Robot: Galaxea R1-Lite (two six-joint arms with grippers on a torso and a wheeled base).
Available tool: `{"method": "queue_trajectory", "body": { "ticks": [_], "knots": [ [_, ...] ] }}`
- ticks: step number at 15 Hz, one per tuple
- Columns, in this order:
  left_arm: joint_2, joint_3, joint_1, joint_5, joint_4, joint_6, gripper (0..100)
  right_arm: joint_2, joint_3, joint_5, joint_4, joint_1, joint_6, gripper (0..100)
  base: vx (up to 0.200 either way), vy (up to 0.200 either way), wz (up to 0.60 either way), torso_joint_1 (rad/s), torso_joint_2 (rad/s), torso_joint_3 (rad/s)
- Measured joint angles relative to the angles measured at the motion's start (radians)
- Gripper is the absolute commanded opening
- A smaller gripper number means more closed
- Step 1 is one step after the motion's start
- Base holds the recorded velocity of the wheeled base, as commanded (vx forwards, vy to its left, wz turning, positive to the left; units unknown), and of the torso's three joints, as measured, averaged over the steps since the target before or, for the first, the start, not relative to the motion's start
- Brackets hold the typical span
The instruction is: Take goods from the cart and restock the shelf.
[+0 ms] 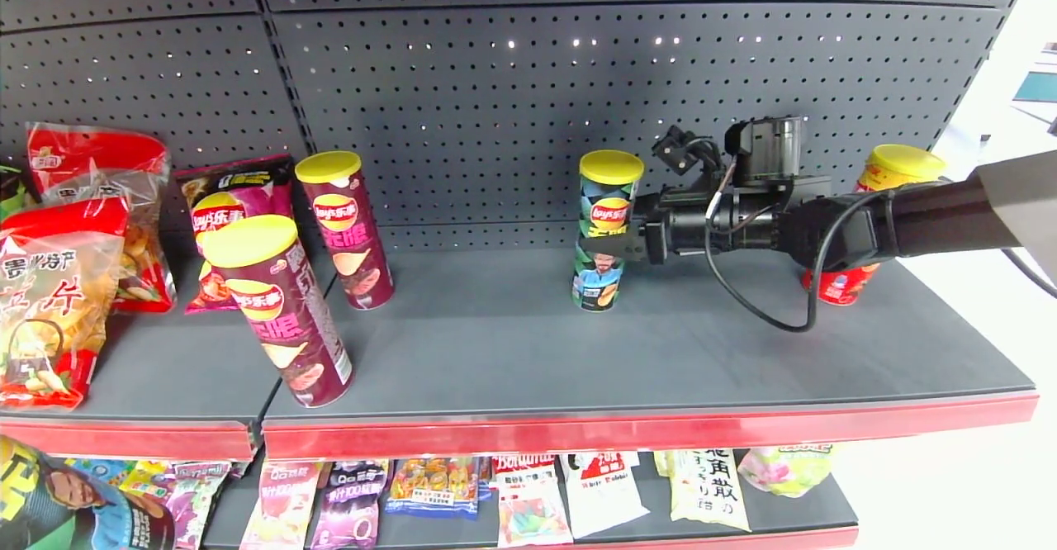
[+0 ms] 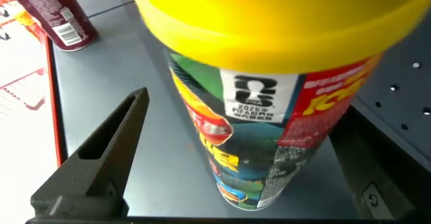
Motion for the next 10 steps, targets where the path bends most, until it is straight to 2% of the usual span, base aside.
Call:
{"method": "queue_trajectory", "body": {
  "ticks": [7,10],
  "knots": [
    [-0.004,0.001,0.000,0.000,0.000,0.000,0,-0.011,0.020,-0.010,-0.003,0.011,-0.006,0,0.000,0.000,0.00,0.000,0.00,0.000],
    [-0.005,0.000,0.000,-0.005,0.000,0.000,0,-0.098,0.108,-0.015,-0.005,0.034,-0.006,0,0.000,0.000,0.00,0.000,0.00,0.000]
  ]
}}
